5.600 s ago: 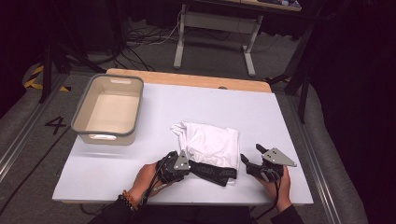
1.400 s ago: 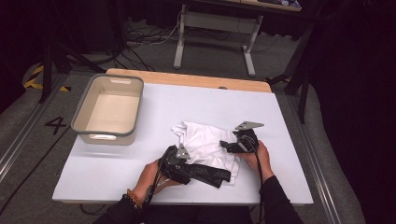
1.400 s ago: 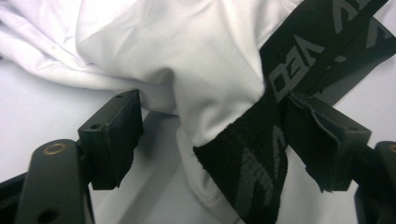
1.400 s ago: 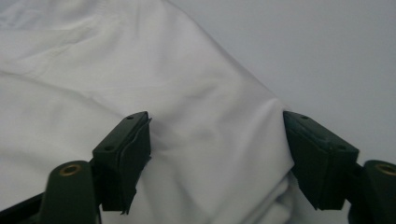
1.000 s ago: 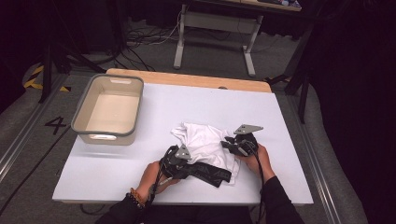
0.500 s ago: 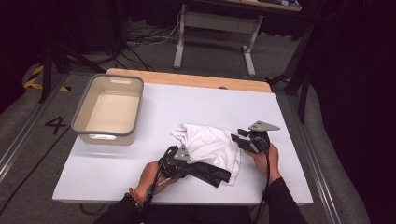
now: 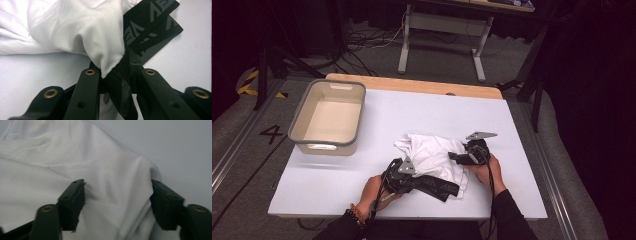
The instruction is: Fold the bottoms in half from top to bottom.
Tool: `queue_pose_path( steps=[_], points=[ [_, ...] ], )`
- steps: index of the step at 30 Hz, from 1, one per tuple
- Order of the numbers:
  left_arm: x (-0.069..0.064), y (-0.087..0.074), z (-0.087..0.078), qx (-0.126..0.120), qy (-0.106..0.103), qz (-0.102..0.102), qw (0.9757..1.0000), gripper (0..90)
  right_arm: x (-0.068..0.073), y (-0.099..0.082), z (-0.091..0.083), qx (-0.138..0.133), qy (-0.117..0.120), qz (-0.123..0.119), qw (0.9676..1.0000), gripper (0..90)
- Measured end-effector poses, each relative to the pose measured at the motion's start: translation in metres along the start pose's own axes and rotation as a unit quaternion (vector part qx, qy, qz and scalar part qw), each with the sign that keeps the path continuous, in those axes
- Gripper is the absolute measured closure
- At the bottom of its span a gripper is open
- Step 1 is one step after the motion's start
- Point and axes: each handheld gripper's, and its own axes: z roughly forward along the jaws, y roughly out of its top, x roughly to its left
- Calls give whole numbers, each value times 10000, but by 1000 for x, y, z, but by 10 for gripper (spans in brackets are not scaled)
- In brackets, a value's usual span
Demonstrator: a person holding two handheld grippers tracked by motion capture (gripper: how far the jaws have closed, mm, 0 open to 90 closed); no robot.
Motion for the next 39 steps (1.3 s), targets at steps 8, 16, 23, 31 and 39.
queue_pose_path(
  steps=[8,16,23,31,39],
  points=[
    [0,0,1,-14,2,38,10000,779,8,0,-1,-145,263,-184,9994,786],
    [0,3,-4,-86,86,188,9997,782,7,3,-14,-589,501,-175,9968,809],
    [13,11,-25,-195,250,364,9988,784,17,26,-36,-1213,361,-312,9915,811],
    [25,15,-42,-341,340,334,9983,786,22,45,-44,-1488,350,-368,9876,811],
    [30,27,-49,-456,393,421,9973,787,23,62,-50,-1650,281,-376,9852,811]
  ],
)
